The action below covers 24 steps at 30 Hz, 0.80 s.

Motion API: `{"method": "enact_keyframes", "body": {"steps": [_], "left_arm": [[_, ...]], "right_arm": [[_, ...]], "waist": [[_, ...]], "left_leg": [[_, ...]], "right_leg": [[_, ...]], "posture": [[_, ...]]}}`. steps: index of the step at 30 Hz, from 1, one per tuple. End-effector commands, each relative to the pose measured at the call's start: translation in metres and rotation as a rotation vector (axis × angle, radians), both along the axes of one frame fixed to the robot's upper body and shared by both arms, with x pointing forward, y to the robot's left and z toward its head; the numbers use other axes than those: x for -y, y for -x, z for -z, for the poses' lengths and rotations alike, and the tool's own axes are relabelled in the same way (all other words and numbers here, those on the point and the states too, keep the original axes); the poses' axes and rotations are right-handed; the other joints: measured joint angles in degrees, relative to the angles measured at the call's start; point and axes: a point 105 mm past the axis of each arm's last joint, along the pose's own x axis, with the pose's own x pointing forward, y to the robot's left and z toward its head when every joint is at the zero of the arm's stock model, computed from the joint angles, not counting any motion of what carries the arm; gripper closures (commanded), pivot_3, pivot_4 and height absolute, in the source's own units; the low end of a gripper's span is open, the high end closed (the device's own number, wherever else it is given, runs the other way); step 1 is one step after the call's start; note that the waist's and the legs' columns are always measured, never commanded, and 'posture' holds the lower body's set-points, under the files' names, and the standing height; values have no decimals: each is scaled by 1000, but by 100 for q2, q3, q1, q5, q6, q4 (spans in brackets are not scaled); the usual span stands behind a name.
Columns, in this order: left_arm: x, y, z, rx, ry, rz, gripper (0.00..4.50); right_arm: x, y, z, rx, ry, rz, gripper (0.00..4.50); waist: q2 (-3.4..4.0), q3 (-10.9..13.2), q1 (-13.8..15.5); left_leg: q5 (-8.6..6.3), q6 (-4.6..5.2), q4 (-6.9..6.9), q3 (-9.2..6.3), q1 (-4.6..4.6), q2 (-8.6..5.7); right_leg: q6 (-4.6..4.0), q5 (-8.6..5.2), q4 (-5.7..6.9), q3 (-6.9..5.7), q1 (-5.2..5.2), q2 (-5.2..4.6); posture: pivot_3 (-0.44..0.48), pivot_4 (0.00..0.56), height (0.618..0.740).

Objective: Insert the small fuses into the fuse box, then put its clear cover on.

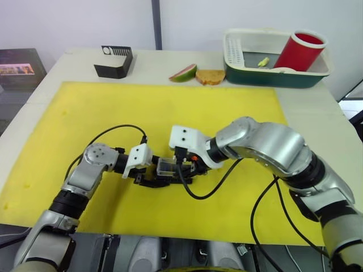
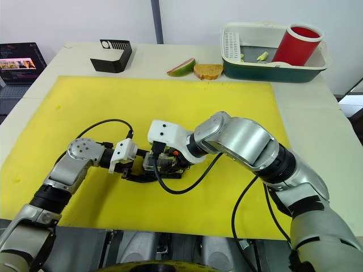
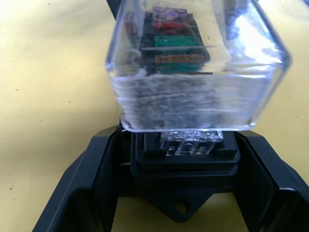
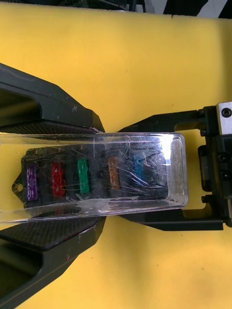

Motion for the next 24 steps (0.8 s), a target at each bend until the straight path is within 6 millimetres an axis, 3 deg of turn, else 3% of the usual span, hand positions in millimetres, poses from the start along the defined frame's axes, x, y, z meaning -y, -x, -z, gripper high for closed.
{"method": "enact_keyframes", "body": {"steps": [1, 24], "left_arm": [[2, -5, -4, 15, -6, -5, 1751], [4, -7, -4, 16, -7, -17, 1751]], "right_arm": [[-7, 2, -10, 54, -21, -36, 2823], [0, -6, 11, 71, 61, -21, 2823]], "waist": [[0, 0, 0], [-1, -1, 2]], "left_leg": [[0, 0, 0, 0, 0, 0], [-3, 7, 15, -4, 1, 0]], "right_leg": [[0, 0, 0, 0, 0, 0], [4, 1, 1, -6, 11, 4]], "posture": [[0, 150, 740], [0, 150, 740]]}}
